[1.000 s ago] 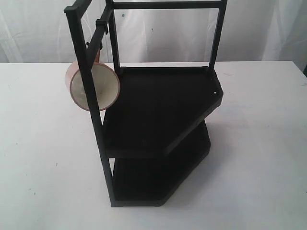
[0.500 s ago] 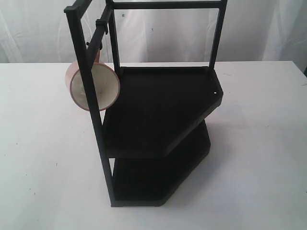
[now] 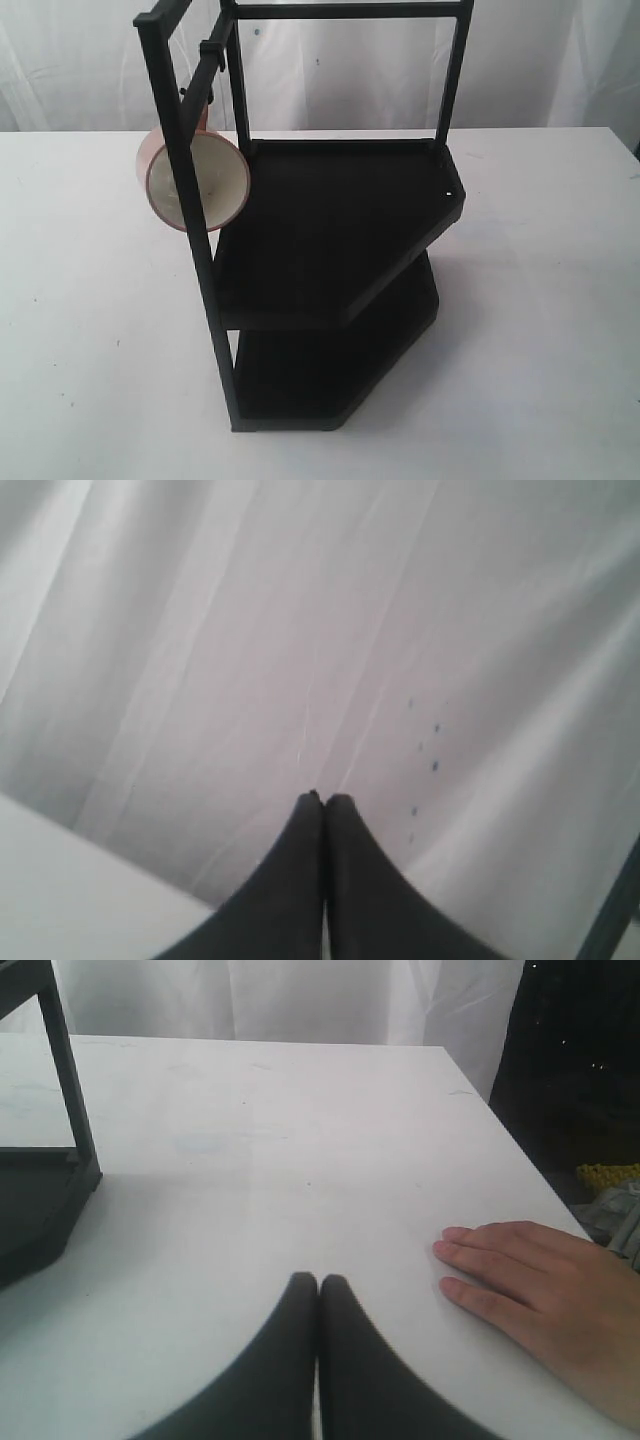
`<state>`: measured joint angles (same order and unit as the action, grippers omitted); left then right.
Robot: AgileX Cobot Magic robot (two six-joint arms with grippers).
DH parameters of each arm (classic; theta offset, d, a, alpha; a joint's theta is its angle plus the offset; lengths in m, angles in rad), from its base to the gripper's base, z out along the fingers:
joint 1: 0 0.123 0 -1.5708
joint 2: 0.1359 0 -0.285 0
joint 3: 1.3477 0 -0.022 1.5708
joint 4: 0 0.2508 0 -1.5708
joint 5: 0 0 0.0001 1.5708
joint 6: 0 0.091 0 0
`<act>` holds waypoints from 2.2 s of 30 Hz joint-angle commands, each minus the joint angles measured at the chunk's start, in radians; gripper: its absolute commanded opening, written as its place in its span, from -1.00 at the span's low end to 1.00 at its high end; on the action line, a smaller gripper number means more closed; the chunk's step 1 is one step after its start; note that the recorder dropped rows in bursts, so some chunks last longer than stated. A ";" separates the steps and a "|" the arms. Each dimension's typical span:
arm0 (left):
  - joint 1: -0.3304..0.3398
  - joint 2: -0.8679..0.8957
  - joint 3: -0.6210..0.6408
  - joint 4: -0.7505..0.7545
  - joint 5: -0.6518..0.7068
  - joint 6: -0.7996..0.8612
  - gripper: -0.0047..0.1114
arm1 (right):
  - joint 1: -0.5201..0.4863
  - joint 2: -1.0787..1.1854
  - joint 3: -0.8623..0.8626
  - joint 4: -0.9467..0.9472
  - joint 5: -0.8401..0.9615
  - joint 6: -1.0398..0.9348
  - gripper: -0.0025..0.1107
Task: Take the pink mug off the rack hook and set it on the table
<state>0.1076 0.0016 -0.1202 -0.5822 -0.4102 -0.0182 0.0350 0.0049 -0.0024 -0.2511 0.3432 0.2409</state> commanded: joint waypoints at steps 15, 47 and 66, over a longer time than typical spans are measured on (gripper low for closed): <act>-0.005 0.539 -0.156 0.451 0.050 -0.192 -0.92 | 0.005 -0.005 0.002 -0.009 -0.001 -0.001 -0.96; -0.311 0.919 -0.749 -0.070 0.893 0.601 -0.19 | 0.005 -0.005 0.002 -0.009 -0.001 -0.001 -0.96; -0.311 1.118 -0.749 -0.379 0.732 1.073 0.10 | 0.005 -0.005 0.002 -0.009 -0.001 -0.001 -0.96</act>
<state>-0.1973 1.1114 -0.8659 -0.9559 0.3339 1.0499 0.0350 0.0049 -0.0024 -0.2511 0.3432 0.2426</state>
